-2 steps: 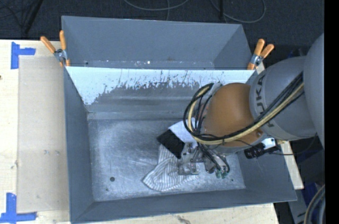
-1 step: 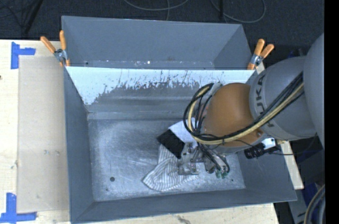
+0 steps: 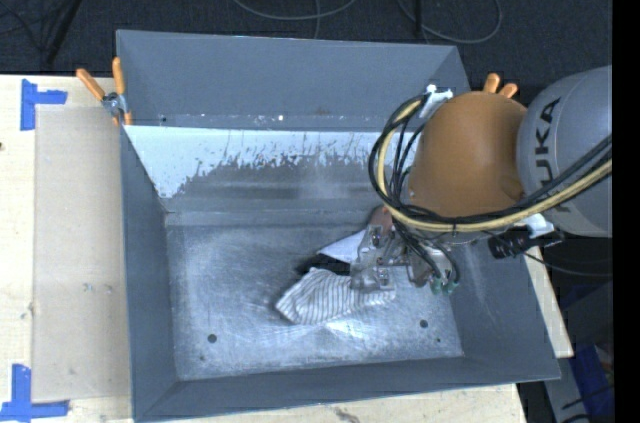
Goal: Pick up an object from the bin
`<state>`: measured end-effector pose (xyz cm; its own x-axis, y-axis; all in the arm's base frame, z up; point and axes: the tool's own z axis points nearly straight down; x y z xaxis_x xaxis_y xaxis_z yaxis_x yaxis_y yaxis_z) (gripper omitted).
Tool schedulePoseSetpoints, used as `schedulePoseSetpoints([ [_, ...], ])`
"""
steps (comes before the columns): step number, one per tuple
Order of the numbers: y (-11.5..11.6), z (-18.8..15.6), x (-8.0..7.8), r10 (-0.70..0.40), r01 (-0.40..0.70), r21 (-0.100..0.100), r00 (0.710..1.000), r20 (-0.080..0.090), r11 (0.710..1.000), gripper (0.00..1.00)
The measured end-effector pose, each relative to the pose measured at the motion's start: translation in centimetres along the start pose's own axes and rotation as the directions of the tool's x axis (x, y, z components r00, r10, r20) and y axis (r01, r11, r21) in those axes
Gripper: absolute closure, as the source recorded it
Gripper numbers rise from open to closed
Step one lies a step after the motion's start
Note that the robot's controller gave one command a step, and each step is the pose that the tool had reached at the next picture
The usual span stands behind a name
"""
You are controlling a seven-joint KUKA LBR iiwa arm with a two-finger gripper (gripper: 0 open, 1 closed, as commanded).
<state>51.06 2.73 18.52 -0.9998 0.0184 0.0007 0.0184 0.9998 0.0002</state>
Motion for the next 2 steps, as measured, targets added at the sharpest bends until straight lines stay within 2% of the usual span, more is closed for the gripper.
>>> schedulePoseSetpoints([
  [1, 0.0, 0.0, 0.0, 0.0, 0.0, 0.0, 1.0, 0.0, 1.0, 1.0],
  [2, -0.4, -4.6, -0.4, -0.006, 0.006, 0.001, 1.0, -0.007, 1.0, 1.0],
])
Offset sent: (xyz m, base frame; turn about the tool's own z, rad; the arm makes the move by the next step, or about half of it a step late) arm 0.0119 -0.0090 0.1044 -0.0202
